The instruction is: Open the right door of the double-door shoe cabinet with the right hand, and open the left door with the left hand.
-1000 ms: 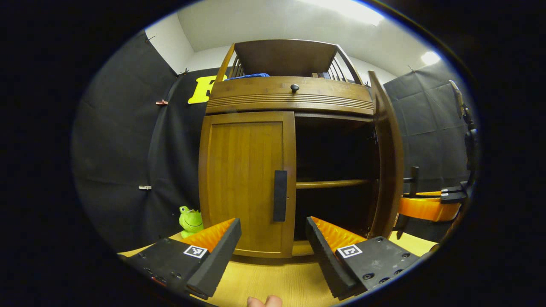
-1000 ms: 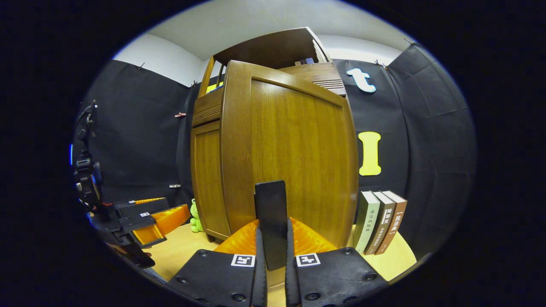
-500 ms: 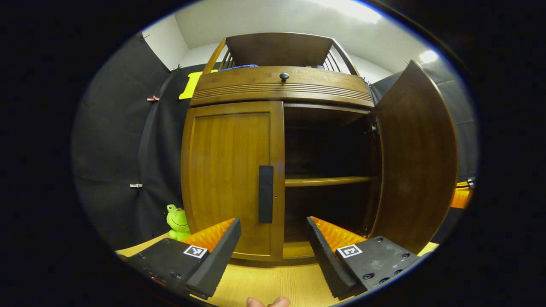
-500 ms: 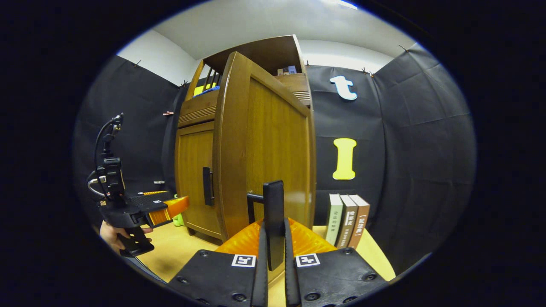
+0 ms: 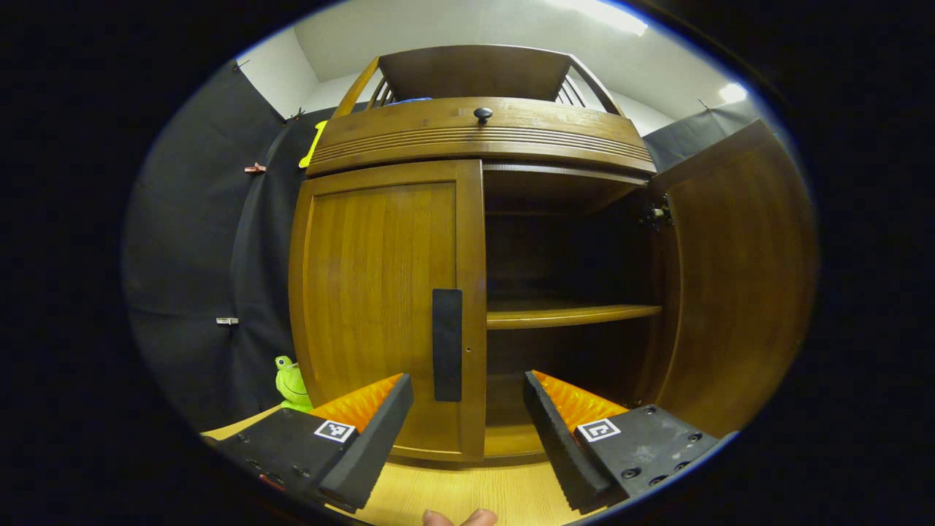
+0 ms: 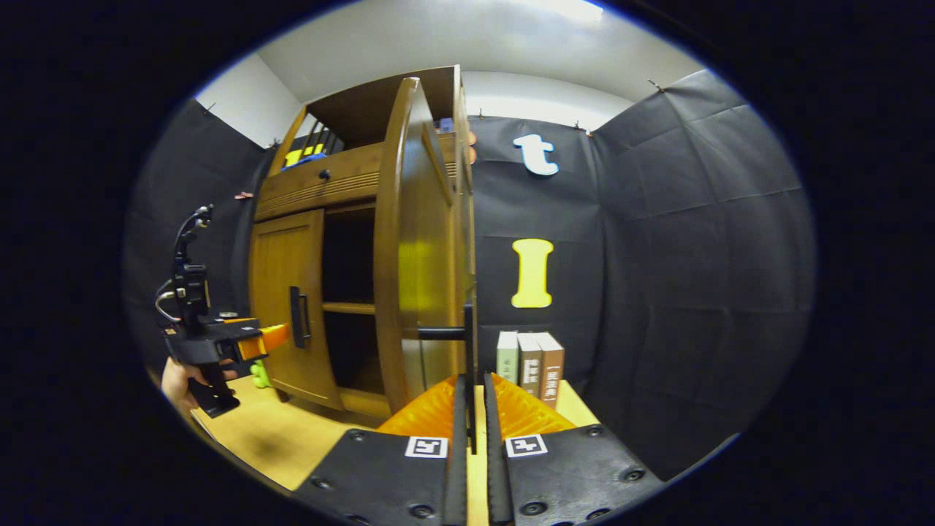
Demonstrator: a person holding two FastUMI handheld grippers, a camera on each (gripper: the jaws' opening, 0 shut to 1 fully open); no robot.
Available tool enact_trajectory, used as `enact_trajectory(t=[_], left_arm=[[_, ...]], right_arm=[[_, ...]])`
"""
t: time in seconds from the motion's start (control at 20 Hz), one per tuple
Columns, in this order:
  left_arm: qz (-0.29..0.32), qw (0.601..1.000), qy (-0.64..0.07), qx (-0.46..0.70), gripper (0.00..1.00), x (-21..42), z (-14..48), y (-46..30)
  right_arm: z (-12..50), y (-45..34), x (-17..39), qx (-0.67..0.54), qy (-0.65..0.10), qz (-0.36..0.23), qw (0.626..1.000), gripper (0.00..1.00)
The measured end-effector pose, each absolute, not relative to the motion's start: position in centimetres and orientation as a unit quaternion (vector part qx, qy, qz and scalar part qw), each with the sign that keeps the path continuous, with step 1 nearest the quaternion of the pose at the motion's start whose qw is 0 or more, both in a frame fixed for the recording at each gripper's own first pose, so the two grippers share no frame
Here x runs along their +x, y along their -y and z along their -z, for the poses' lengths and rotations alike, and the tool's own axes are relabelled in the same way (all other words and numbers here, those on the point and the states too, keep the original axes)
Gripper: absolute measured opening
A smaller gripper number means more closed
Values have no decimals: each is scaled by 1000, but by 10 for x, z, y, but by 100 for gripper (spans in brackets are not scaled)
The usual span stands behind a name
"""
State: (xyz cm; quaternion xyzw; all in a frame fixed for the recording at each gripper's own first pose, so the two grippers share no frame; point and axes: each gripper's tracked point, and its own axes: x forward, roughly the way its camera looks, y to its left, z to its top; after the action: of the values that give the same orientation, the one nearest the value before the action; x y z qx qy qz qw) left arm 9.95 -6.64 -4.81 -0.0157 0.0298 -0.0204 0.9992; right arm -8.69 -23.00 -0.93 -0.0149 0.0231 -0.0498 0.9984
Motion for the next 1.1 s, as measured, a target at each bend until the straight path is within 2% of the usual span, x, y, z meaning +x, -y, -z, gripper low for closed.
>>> enact_trajectory(t=[0.1, 0.2, 0.25, 0.45, 0.5, 0.55, 0.65, 0.7, 0.75, 0.85, 0.9, 0.95, 1.1], left_arm=[[22, 999, -35, -20, 93, 111, 52, 63], [20, 999, -40, -13, 95, 123, 58, 61], [15, 999, -40, -7, 95, 129, 58, 59], [4, 999, -36, -12, 92, 150, 53, 50], [3, 999, -36, -13, 91, 156, 52, 49], [0, 999, -40, -11, 89, 162, 51, 47], [-1, 999, -52, -3, 86, 173, 53, 43], [-3, 999, -54, -1, 80, 173, 54, 40], [-7, 999, -52, 0, 77, 177, 53, 37], [-3, 999, -54, -6, 70, 186, 52, 38], [-1, 998, -57, -10, 67, 189, 52, 39], [0, 998, -59, -8, 64, 191, 52, 41], [5, 998, -59, 2, 48, 193, 51, 48]], right_arm=[[11, 239, -88, -11, -18, 61, 998, 12], [8, 253, -95, -15, -12, 78, 997, 31], [5, 259, -98, -20, -6, 87, 996, 49], [-17, 274, -113, -45, 58, 96, 993, 89], [-20, 274, -114, -44, 65, 93, 993, 91], [-15, 273, -115, -44, 65, 90, 993, 100], [-14, 281, -116, -44, 61, 96, 993, 95], [-15, 286, -116, -45, 61, 101, 992, 95], [-15, 291, -117, -46, 61, 107, 991, 100], [-13, 298, -116, -42, 58, 117, 991, 97], [-12, 300, -115, -37, 56, 119, 991, 100], [-9, 301, -114, -33, 53, 119, 991, 99], [-5, 304, -111, -37, 46, 121, 991, 98]])
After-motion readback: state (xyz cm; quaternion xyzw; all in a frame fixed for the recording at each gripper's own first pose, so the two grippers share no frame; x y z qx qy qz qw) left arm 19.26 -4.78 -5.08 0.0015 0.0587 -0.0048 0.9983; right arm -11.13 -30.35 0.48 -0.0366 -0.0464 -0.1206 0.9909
